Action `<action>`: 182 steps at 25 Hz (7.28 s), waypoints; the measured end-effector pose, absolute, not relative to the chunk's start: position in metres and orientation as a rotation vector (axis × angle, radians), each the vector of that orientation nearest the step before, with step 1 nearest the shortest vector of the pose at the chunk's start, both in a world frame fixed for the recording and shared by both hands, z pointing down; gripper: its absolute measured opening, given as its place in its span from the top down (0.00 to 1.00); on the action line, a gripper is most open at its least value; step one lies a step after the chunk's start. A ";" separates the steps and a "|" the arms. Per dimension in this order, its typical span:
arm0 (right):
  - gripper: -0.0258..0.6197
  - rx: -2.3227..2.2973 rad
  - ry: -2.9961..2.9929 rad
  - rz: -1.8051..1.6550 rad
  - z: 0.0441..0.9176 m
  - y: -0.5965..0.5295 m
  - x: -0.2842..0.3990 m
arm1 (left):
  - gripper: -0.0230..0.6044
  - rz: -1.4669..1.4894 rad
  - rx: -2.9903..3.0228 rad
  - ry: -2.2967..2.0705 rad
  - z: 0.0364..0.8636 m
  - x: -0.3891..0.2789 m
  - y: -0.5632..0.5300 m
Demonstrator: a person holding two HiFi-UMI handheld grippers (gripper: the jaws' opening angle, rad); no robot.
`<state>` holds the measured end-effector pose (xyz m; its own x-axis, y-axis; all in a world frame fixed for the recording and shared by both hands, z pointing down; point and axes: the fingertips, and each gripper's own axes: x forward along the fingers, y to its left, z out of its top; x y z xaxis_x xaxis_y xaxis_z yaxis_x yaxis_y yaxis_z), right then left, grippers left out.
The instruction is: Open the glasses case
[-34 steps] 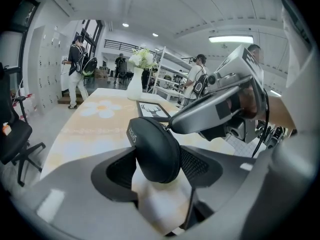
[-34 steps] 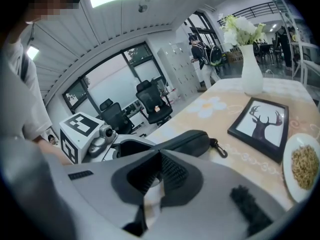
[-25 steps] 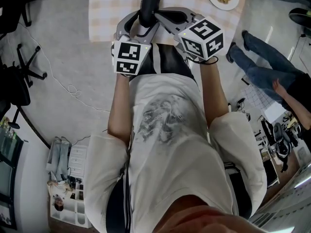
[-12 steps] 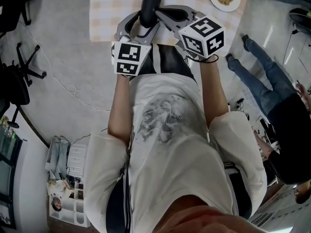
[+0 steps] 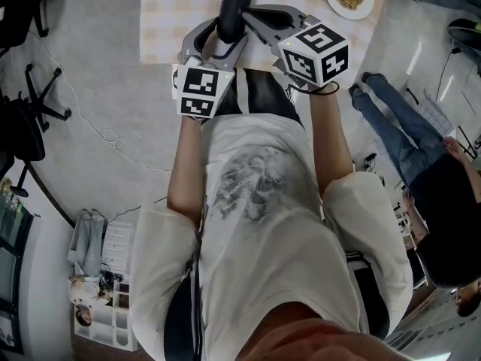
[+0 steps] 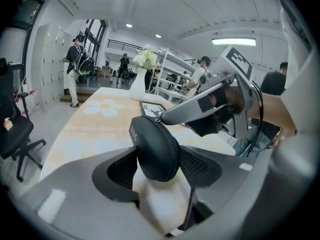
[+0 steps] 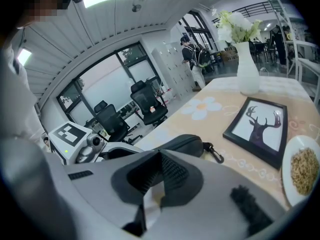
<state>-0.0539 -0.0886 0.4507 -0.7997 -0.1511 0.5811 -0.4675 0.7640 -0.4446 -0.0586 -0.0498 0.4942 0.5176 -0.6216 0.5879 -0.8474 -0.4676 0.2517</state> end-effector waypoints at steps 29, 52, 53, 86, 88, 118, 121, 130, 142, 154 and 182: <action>0.93 0.533 -2.412 0.796 0.462 -0.123 -0.054 | 0.54 0.564 2.233 -1.204 0.495 -0.061 -0.048; 0.93 0.572 -2.397 0.798 0.473 -0.145 -0.054 | 0.54 0.554 2.217 -1.215 0.498 -0.063 -0.045; 0.93 0.572 -2.396 0.796 0.473 -0.146 -0.054 | 0.55 0.551 2.216 -1.216 0.498 -0.063 -0.045; 0.93 0.603 -2.382 0.817 0.484 -0.167 -0.057 | 0.55 0.509 2.196 -1.240 0.501 -0.063 -0.042; 0.93 0.614 -2.382 0.821 0.485 -0.168 -0.056 | 0.55 0.512 2.196 -1.240 0.502 -0.062 -0.042; 0.75 0.632 -2.407 0.732 0.473 -0.127 -0.048 | 0.53 0.497 2.127 -1.240 0.521 -0.050 -0.027; 0.70 0.625 -2.416 0.758 0.469 -0.115 -0.049 | 0.53 0.497 2.122 -1.248 0.522 -0.049 -0.027; 0.67 0.631 -2.410 0.819 0.476 -0.105 -0.051 | 0.51 0.494 2.111 -1.248 0.522 -0.049 -0.026; 0.67 0.619 -2.432 0.895 0.480 -0.104 -0.047 | 0.52 0.363 2.115 -1.351 0.476 -0.075 -0.049; 0.67 0.617 -2.422 0.915 0.479 -0.104 -0.040 | 0.55 0.477 2.059 -1.379 0.489 -0.081 -0.066; 0.67 0.696 -2.311 0.690 0.481 -0.096 -0.042 | 0.69 0.596 2.039 -1.420 0.493 -0.085 -0.059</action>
<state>-0.0425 -0.0959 0.4809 -0.6687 -0.2988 0.6809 -0.6233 0.7246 -0.2941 -0.0852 -0.0591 0.4931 0.3345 -0.6837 0.6486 -0.9418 -0.2672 0.2040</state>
